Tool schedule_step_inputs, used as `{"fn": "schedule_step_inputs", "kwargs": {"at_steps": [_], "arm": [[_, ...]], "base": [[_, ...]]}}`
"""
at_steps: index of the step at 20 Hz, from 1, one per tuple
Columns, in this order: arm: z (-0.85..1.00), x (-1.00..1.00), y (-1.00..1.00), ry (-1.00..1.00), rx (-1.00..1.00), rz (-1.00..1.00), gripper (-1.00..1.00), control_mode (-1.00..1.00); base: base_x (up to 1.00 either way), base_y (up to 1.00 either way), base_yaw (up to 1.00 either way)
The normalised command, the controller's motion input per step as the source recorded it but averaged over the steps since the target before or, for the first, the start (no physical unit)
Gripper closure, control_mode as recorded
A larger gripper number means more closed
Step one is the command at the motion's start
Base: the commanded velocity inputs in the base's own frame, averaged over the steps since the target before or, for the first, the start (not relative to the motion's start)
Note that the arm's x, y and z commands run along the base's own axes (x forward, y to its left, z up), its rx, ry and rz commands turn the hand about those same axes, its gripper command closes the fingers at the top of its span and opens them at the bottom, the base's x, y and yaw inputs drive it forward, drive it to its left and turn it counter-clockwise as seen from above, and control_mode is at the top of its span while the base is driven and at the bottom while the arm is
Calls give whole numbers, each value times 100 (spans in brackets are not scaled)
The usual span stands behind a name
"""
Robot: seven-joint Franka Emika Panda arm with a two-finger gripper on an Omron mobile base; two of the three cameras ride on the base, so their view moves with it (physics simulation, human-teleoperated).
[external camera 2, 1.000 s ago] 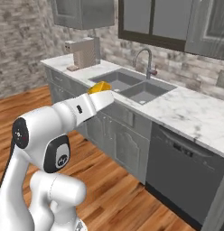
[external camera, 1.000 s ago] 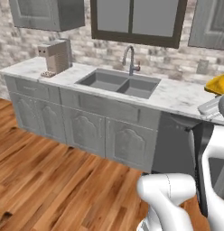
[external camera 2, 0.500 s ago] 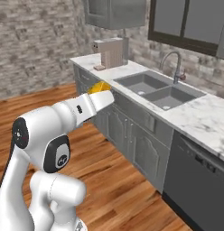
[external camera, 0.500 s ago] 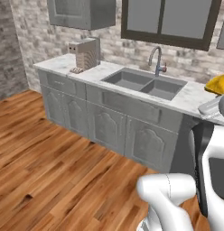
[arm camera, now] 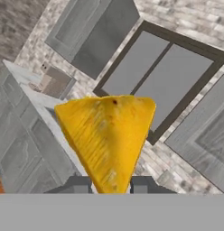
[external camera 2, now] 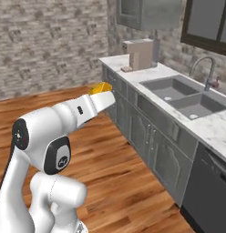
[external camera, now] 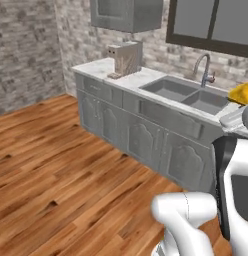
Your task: Pick the cheese from the fridge and the cheese grater from the cabinet and place them next to the salad bowl.
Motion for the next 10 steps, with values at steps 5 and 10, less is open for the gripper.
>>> {"fn": "schedule_step_inputs", "kwargs": {"at_steps": [5,10], "arm": [[0,0,0,0,0,0,100,100],[0,0,0,0,0,0,100,100]], "base": [[0,0,34],[0,0,35]]}}
